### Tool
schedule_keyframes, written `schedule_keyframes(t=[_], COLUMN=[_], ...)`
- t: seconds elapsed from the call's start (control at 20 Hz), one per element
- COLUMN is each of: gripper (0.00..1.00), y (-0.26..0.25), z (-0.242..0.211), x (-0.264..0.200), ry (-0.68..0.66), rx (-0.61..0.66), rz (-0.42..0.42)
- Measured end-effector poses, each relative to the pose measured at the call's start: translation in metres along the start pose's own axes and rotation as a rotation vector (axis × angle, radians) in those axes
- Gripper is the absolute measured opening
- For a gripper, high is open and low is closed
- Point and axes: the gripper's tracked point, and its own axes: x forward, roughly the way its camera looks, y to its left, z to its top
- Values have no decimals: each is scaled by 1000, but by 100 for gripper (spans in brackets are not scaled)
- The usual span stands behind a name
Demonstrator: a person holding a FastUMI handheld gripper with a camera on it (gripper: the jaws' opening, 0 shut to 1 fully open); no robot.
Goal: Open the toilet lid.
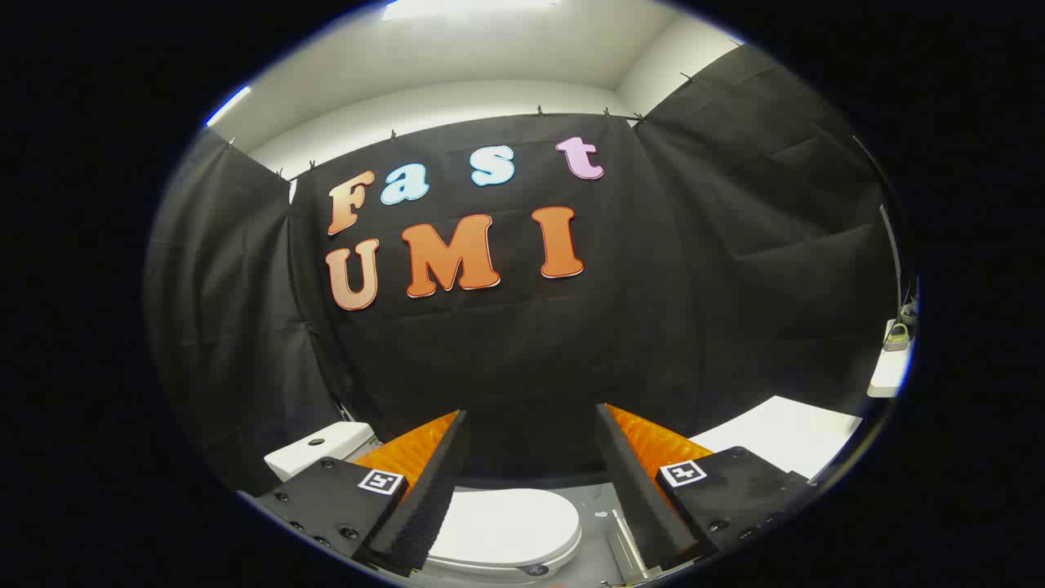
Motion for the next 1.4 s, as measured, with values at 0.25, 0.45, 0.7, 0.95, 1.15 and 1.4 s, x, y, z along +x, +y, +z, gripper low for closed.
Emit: schedule_keyframes(t=[0.25, 0.45, 0.7, 0.95, 1.15, 1.4], gripper=[98, 98, 98, 98, 98, 98], y=[1, 2, 1, 1, 7, 17], z=[-2, -2, -2, -2, -4, -18], x=[2, 1, 1, 1, 2, 3], ry=[6, 9, 10, 12, 14, 25], rx=[1, 2, 6, 8, 5, 34], rz=[1, 4, 2, 3, 11, 3])
